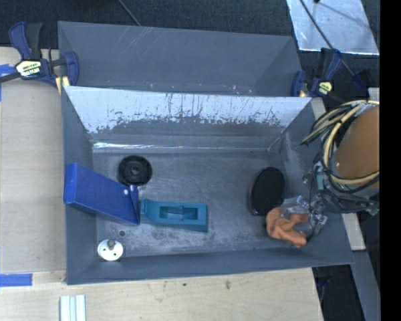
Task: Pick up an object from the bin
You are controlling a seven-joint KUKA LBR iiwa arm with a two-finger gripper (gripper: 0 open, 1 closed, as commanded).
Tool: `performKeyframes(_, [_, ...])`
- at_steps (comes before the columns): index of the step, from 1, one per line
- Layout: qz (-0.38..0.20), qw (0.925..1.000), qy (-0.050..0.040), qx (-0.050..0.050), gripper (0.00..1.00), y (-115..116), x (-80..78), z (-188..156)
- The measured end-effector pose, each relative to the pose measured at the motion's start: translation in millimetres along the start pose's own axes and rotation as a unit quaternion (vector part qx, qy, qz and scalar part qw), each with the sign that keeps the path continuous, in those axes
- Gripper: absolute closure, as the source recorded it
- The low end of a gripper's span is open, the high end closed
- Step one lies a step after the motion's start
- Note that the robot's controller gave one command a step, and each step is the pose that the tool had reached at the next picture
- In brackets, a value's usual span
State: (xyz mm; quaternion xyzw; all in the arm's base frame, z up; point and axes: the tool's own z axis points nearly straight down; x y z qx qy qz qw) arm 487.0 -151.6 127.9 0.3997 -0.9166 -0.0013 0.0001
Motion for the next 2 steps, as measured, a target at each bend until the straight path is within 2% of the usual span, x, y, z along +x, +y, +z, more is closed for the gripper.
performKeyframes(2, [0.000, 1.0000, -0.0009, 0.003, 1.00, -1.4, -0.5, -24.3])
